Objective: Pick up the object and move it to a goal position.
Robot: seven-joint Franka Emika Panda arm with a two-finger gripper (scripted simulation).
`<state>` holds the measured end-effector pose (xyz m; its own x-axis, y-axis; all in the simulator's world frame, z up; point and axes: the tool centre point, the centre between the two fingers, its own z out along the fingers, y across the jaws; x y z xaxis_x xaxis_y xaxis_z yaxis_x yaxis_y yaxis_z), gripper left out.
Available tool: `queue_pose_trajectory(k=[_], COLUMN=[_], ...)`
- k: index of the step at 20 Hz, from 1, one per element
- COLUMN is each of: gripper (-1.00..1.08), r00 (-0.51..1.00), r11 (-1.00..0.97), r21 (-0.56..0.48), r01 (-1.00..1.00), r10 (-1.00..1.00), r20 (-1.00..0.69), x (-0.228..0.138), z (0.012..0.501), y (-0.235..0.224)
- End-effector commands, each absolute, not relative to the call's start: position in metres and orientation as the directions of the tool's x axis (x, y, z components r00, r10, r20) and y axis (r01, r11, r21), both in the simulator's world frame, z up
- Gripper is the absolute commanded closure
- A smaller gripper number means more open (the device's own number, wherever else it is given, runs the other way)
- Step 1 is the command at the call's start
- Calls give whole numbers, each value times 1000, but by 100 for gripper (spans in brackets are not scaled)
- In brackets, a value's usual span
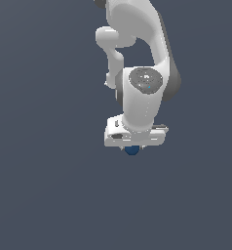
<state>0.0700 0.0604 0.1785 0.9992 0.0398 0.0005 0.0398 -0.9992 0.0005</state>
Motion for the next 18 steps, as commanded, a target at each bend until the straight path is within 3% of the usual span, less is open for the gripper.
queue_pose_trajectory(k=[1, 18], gripper=[108, 108], r00=[999, 999], r11=[-999, -999], r21=[1, 0], r01=[39, 39], r10=[39, 39], r20=[0, 0], x=[80, 106], z=[192, 224], y=[69, 92])
